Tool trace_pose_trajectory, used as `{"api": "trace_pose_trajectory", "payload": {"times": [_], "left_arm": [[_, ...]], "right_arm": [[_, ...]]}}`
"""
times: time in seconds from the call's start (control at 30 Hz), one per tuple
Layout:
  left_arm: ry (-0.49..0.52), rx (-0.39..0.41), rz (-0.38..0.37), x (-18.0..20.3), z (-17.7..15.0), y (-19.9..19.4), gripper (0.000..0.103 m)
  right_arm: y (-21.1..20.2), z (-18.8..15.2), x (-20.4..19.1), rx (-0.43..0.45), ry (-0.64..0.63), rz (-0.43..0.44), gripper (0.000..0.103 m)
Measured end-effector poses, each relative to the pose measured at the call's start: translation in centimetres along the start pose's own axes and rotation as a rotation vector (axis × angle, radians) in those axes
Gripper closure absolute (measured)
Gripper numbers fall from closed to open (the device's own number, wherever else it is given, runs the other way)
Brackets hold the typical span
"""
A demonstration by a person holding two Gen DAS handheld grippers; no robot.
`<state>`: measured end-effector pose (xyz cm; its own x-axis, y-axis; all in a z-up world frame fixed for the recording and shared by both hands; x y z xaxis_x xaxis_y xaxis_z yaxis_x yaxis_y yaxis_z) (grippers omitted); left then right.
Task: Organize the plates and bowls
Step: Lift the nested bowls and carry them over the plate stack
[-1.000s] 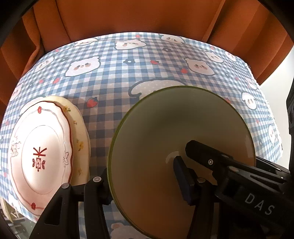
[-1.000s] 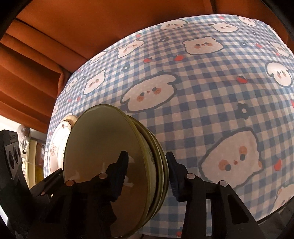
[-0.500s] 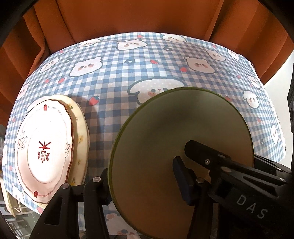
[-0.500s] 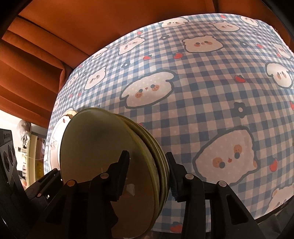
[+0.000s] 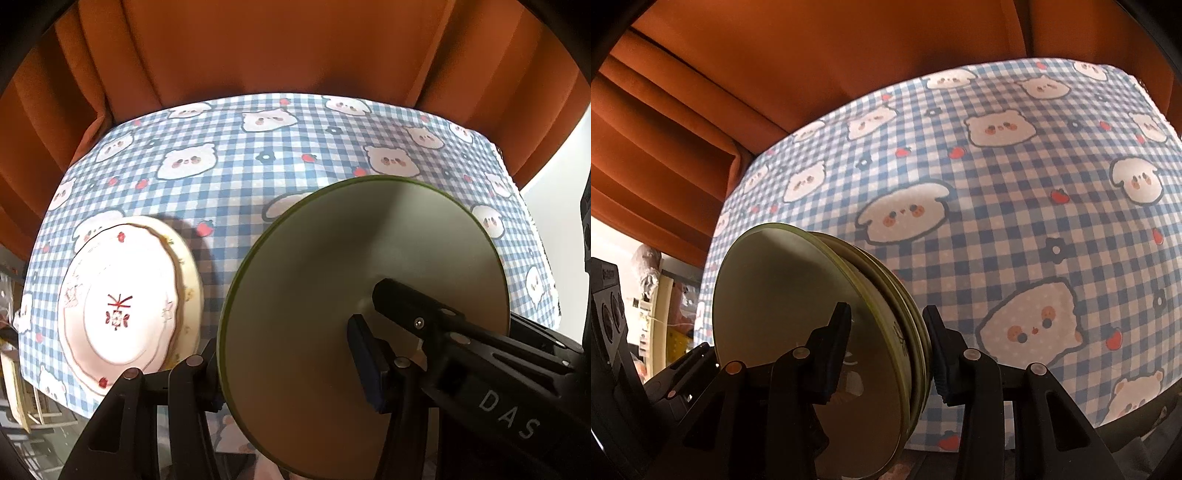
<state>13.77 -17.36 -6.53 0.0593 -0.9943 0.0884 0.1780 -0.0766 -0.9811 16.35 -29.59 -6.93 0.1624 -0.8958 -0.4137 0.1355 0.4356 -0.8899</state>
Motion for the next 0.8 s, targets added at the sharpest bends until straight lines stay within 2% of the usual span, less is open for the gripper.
{"api": "trace_pose_trajectory", "payload": {"times": [0.37,0.8], "left_arm": [[0.016,0.031,-0.034,-4.3,-0.8,-1.0,0.048],[0.071,0.037,-0.079,-11.9,-1.5,-1.9,0.049]], "right_arm": [[0.4,-0.8,-4.0,0.048,0.013,-0.003,0.06],[2.4,-1.4,-11.0,0.086,0.062,-0.049,0.06]]}}
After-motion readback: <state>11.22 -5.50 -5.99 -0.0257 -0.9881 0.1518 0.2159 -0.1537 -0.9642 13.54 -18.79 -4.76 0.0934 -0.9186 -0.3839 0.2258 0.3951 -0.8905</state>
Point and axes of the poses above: each gripper's, at about its wrist camera, not at the fingertips, and y roughly the way its jaws point, x to its right, z to its top, the point moved 2 cm from there along y, roughly the way its jaws point, and after that the axes turned 12 degrees about -x, right-handed, at the moved point
